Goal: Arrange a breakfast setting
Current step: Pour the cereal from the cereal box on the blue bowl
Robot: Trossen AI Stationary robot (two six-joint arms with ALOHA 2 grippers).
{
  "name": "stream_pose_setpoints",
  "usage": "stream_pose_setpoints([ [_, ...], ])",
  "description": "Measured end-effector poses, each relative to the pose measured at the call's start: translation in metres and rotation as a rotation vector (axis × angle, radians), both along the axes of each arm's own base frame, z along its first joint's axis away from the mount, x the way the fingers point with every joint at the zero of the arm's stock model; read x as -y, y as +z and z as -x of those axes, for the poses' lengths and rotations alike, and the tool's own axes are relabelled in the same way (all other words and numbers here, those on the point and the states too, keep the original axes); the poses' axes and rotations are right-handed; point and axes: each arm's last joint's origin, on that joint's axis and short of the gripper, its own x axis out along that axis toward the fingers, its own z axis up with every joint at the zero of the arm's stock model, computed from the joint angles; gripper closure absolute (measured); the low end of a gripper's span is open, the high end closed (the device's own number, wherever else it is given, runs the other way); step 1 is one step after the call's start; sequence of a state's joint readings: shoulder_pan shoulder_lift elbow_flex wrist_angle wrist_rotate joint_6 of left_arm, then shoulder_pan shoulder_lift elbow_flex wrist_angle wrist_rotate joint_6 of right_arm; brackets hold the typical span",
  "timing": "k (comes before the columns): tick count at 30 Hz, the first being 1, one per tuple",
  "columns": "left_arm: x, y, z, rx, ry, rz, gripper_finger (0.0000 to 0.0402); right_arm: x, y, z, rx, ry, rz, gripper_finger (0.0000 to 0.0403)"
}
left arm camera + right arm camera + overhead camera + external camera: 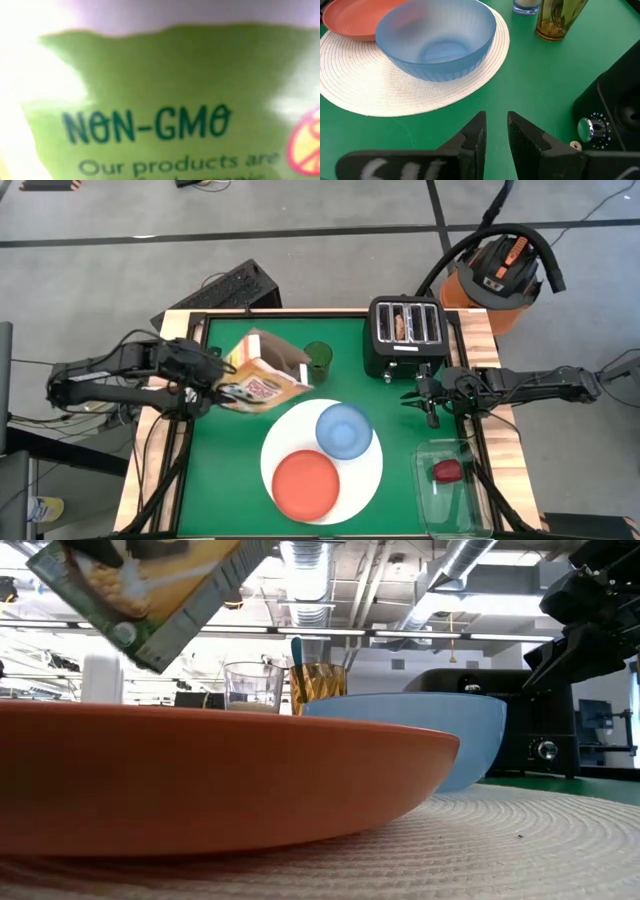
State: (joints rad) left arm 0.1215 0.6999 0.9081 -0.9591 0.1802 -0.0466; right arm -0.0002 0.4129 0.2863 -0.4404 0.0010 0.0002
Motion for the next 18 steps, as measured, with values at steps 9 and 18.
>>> stream_pose_setpoints([
  [9, 0.010, 0.017, -0.023, -0.191, -0.088, -0.045, 0.0162, 0.000, 0.000, 0.000, 0.000, 0.000, 0.000, 0.0301],
  [18, 0.014, 0.020, -0.050, -0.411, -0.052, -0.080, 0.0162, 0.000, 0.000, 0.000, 0.000, 0.000, 0.000, 0.0301],
])
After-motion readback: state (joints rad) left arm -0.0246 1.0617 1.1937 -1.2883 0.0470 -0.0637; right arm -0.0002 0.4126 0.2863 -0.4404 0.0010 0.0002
